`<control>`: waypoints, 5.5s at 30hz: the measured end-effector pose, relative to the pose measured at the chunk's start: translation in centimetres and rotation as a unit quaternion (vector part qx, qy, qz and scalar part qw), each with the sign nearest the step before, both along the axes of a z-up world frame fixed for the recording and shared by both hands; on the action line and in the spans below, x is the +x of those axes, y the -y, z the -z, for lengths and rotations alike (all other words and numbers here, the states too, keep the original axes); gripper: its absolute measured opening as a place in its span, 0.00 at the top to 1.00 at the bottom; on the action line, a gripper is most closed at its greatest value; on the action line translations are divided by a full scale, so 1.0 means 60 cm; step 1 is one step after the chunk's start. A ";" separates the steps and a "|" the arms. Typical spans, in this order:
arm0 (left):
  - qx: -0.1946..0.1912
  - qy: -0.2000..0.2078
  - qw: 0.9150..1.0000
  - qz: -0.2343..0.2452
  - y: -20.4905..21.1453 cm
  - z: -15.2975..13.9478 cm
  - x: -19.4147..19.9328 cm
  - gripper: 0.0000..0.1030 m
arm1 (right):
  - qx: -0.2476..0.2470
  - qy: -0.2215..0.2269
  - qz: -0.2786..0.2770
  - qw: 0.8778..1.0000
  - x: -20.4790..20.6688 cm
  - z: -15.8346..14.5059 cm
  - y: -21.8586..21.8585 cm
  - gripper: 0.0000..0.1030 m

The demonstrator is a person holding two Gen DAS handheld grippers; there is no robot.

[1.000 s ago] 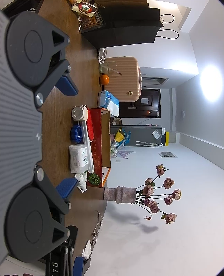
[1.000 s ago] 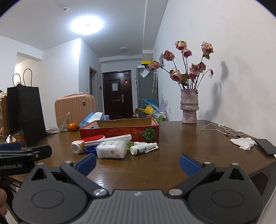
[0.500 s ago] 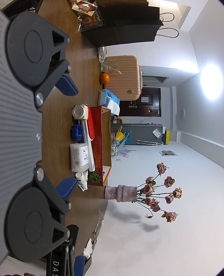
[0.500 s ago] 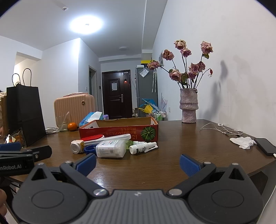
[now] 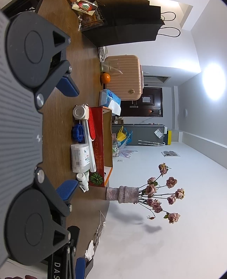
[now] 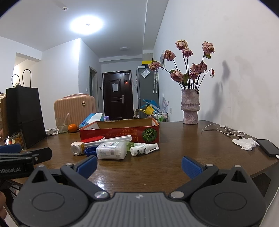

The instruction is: Organize rigid objects

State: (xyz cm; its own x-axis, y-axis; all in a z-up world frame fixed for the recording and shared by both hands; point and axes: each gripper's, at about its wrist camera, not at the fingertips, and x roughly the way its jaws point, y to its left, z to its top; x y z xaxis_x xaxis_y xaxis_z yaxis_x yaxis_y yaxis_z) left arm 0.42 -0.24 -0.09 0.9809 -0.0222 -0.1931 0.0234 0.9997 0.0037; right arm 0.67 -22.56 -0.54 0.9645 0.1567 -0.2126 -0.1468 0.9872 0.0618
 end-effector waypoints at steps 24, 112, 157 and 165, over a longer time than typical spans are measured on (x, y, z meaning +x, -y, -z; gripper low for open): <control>0.002 -0.022 1.000 0.004 -0.005 0.002 0.012 0.00 | 0.003 -0.003 0.016 1.000 0.001 0.007 0.005 0.00; -0.031 -0.139 0.989 0.026 -0.104 0.023 0.238 0.59 | 0.001 -0.084 -0.178 0.980 0.237 0.052 -0.104 0.19; -0.025 -0.180 0.982 0.047 -0.156 0.058 0.278 0.59 | -0.047 -0.173 -0.178 0.967 0.311 0.071 -0.221 0.64; -0.016 -0.176 0.982 0.073 -0.108 0.051 0.288 0.59 | -0.032 -0.170 -0.148 0.974 0.309 0.070 -0.167 0.64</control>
State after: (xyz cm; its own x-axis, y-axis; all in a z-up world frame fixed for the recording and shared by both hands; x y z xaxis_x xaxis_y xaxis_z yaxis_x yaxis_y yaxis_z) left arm 17.72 6.24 -3.14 0.8396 -0.1695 -0.5160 0.1609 0.9850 -0.0619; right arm 19.19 -12.55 -4.72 0.7510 0.3931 -0.5306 -0.4076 0.9081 0.0959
